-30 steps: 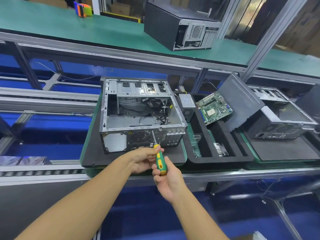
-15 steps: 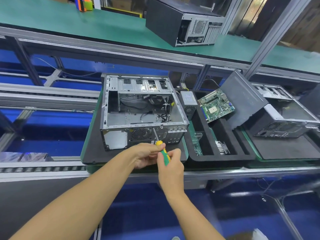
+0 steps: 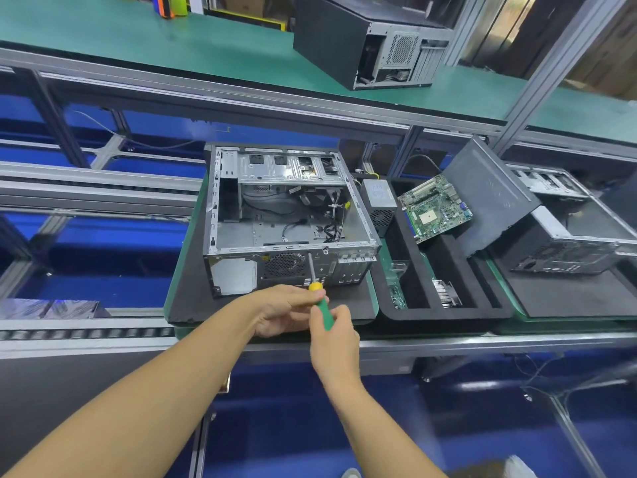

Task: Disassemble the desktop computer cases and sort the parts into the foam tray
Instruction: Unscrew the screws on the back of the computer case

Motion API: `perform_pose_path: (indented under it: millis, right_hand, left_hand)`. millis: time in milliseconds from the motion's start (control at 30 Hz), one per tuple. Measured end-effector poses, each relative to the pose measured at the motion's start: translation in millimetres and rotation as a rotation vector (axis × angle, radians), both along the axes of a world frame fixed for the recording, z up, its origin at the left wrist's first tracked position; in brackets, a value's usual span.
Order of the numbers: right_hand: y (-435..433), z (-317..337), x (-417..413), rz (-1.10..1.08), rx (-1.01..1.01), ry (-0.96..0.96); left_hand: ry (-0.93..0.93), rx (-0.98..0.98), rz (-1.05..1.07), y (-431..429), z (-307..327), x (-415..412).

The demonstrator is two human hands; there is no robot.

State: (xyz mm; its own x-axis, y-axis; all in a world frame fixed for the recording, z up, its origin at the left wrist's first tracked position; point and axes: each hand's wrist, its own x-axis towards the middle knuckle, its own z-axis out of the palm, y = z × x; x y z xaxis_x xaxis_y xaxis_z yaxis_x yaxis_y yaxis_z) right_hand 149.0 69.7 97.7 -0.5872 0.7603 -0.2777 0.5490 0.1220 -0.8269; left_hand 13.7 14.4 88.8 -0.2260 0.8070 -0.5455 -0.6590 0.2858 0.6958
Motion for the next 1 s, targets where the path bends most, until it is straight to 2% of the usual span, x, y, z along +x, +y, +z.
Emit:
perform_pose_path:
  millis: [67, 100, 133, 167, 200, 233, 300, 333, 367, 400, 467, 500, 533, 633, 667, 700, 733, 767, 800, 900, 933, 967, 1000]
  right_hand:
    - [-3, -7, 2, 0.097, 0.414, -0.101]
    - [-3, -10, 3, 0.127, 0.513, -0.106]
    - [-3, -11, 3, 0.148, 0.535, -0.109]
    - [-1, -11, 3, 0.136, 0.474, -0.076]
    - [0, -9, 4, 0.093, 0.285, 0.003]
    - [3, -5, 4, -0.01, -0.051, 0.114]
    - [7, 1, 4, -0.234, -0.909, 0.308]
    - [8, 3, 6, -0.291, -1.199, 0.377]
    - [10, 4, 6, -0.318, -1.33, 0.422]
    - [11, 7, 5, -0.309, -1.352, 0.448]
    - [12, 12, 1, -0.273, -1.199, 0.437]
    - [12, 13, -1, -0.25, -1.025, 0.39]
    - [12, 13, 0, -0.203, -0.777, 0.319]
    - [10, 1, 7, 0.062, 0.194, -0.002]
    - [10, -3, 9, 0.123, 0.395, -0.054]
    - [11, -7, 11, 0.148, 0.506, -0.062]
    - [12, -9, 11, 0.155, 0.523, -0.049]
    - [12, -9, 10, 0.139, 0.44, -0.001]
    - [13, -5, 9, 0.096, 0.241, 0.079]
    - [13, 6, 7, -0.13, -0.808, 0.365]
    - [14, 7, 8, -0.192, -1.054, 0.415]
    - [16, 6, 6, -0.239, -1.183, 0.448]
    - [18, 6, 5, -0.261, -1.221, 0.464]
  left_hand:
    - [0.026, -0.052, 0.036, 6, 4, 4]
    - [0.037, -0.077, 0.078, 9, 4, 6]
    - [0.049, -0.097, 0.124, 11, 4, 7]
    - [0.062, -0.106, 0.163, 12, 2, 8]
    - [0.076, -0.103, 0.185, 12, 1, 9]
    - [0.085, -0.092, 0.198, 12, 0, 9]
    - [0.078, -0.064, 0.212, 12, -2, 10]
    - [0.061, -0.055, 0.213, 12, -1, 11]
    - [0.036, -0.044, 0.211, 12, -1, 12]
    - [0.004, -0.025, 0.209, 12, -1, 12]
    - [-0.055, 0.024, 0.189, 11, 0, 11]
    - [-0.066, 0.041, 0.165, 10, 0, 9]
    - [-0.063, 0.042, 0.14, 10, 1, 7]
    - [-0.02, -0.051, 0.09, 11, 10, 3]
    - [-0.004, -0.079, 0.089, 12, 12, 2]
    - [0.011, -0.096, 0.099, 14, 13, 2]
    - [0.023, -0.104, 0.113, 15, 13, 2]
    - [0.026, -0.102, 0.128, 16, 12, 2]
    - [0.023, -0.089, 0.141, 16, 11, 2]
    - [-0.004, -0.028, 0.155, 13, 9, 3]
    - [-0.011, -0.017, 0.152, 12, 8, 3]
    - [-0.02, -0.004, 0.149, 10, 7, 4]
    - [-0.035, 0.015, 0.146, 9, 6, 4]
